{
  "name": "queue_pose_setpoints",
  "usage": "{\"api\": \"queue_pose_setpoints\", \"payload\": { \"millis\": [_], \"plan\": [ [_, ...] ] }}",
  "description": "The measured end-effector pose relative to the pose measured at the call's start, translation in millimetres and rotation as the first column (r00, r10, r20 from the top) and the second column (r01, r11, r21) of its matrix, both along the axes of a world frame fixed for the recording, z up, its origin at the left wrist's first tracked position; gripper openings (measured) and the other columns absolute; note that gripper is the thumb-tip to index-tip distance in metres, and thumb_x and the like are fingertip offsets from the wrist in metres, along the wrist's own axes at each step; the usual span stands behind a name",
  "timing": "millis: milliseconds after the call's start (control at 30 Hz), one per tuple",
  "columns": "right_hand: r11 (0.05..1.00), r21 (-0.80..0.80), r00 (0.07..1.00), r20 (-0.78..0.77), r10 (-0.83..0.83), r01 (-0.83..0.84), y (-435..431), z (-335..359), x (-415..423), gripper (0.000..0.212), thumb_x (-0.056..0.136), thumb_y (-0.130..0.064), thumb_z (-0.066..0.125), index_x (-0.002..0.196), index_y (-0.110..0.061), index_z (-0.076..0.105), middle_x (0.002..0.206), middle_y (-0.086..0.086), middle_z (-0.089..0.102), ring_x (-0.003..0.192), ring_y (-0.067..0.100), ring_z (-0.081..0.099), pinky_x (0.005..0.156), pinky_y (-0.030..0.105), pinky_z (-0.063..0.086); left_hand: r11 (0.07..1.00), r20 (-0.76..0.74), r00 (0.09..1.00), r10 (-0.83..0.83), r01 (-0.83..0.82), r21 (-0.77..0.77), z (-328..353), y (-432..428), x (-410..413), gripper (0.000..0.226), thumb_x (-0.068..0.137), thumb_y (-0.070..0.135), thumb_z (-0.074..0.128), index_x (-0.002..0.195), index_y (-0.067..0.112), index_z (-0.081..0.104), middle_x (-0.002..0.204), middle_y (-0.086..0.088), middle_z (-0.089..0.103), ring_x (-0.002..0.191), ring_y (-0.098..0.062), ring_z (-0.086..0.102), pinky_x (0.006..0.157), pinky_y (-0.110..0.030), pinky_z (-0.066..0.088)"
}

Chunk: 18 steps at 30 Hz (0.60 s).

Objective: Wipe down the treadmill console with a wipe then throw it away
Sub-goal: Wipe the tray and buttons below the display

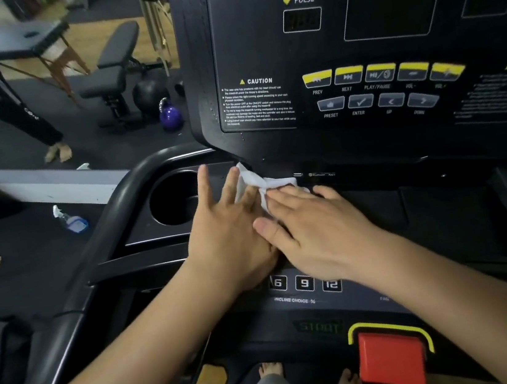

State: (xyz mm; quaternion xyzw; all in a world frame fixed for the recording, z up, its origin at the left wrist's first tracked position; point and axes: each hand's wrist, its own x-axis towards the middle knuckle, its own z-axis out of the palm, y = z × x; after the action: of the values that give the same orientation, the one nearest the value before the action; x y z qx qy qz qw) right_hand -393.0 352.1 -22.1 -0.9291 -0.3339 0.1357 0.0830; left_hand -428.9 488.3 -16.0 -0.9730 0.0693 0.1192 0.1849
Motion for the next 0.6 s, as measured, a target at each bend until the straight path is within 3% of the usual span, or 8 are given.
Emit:
{"api": "queue_pose_setpoints", "payload": {
  "millis": [100, 200, 267, 333, 433, 500, 600],
  "plan": [
    [0.999, -0.017, 0.997, -0.063, 0.044, -0.045, -16.3, 8.2, -26.8, 0.093, 0.08, -0.074, -0.007, 0.155, -0.024, 0.015, 0.163, -0.011, 0.006, 0.149, 0.005, -0.003, 0.121, 0.044, 0.001, 0.995, -0.017, 0.998, -0.055, 0.053, -0.089, 0.3, -2.1, -33.3, 0.08, 0.084, 0.049, -0.005, 0.155, 0.024, 0.02, 0.16, -0.011, 0.025, 0.151, -0.034, 0.002, 0.113, -0.066, -0.004],
    [0.998, -0.043, 0.989, -0.14, 0.049, -0.055, -28.0, 14.1, -45.6, 0.096, 0.075, -0.076, -0.011, 0.155, -0.028, 0.012, 0.162, -0.014, 0.002, 0.148, 0.002, -0.006, 0.121, 0.045, -0.003, 0.964, 0.066, 0.996, -0.064, 0.079, -0.253, -1.1, -0.3, -56.7, 0.065, 0.092, 0.046, 0.024, 0.129, 0.008, 0.062, 0.131, -0.012, 0.063, 0.139, -0.031, 0.042, 0.113, -0.065, 0.018],
    [1.0, -0.025, 0.996, -0.092, 0.012, -0.014, -25.9, 9.1, -32.1, 0.095, 0.077, -0.076, -0.013, 0.154, -0.027, 0.017, 0.163, -0.014, 0.006, 0.148, 0.002, -0.002, 0.121, 0.046, 0.002, 0.97, 0.024, 0.999, -0.047, 0.051, -0.237, 2.3, 1.9, -37.5, 0.072, 0.089, 0.047, 0.012, 0.132, 0.01, 0.057, 0.136, -0.011, 0.058, 0.142, -0.031, 0.037, 0.113, -0.07, 0.013],
    [1.0, -0.002, 1.0, -0.001, -0.027, 0.027, -19.1, 0.7, -10.1, 0.094, 0.079, -0.072, -0.013, 0.152, -0.026, 0.023, 0.162, -0.011, 0.015, 0.148, 0.005, 0.006, 0.118, 0.043, 0.014, 0.984, 0.02, 1.0, -0.002, 0.006, -0.18, 2.8, -2.3, -10.9, 0.089, 0.078, 0.047, -0.012, 0.148, 0.016, 0.034, 0.154, -0.007, 0.036, 0.151, -0.028, 0.01, 0.113, -0.069, -0.005],
    [0.999, 0.021, 0.998, 0.044, -0.035, 0.034, -19.6, -1.4, 1.4, 0.094, 0.079, -0.07, -0.01, 0.148, -0.026, 0.035, 0.159, -0.009, 0.026, 0.147, 0.007, 0.015, 0.113, 0.038, 0.022, 0.982, 0.003, 1.0, 0.022, -0.022, -0.186, -1.7, -6.6, 1.4, 0.092, 0.075, 0.046, -0.017, 0.152, 0.02, 0.026, 0.158, -0.004, 0.029, 0.152, -0.025, -0.002, 0.114, -0.064, -0.01],
    [1.0, 0.021, 0.999, 0.047, 0.018, -0.019, -27.5, 4.4, -21.1, 0.091, 0.083, -0.073, -0.005, 0.144, -0.024, 0.041, 0.158, -0.008, 0.03, 0.146, 0.008, 0.018, 0.114, 0.037, 0.021, 0.969, 0.012, 0.999, -0.032, 0.034, -0.246, -5.1, -7.0, -24.8, 0.082, 0.084, 0.048, -0.004, 0.148, 0.017, 0.037, 0.153, -0.007, 0.04, 0.151, -0.026, 0.012, 0.116, -0.066, 0.001],
    [0.999, -0.022, 0.997, -0.076, 0.023, -0.025, -38.0, 9.0, -50.5, 0.092, 0.081, -0.076, -0.007, 0.153, -0.027, 0.021, 0.162, -0.013, 0.012, 0.148, 0.004, 0.003, 0.12, 0.041, 0.004, 0.923, 0.088, 0.995, -0.043, 0.073, -0.379, -11.7, -10.5, -55.7, 0.064, 0.094, 0.044, 0.019, 0.134, 0.009, 0.056, 0.135, -0.012, 0.06, 0.137, -0.028, 0.045, 0.115, -0.057, 0.026]
  ]
}}
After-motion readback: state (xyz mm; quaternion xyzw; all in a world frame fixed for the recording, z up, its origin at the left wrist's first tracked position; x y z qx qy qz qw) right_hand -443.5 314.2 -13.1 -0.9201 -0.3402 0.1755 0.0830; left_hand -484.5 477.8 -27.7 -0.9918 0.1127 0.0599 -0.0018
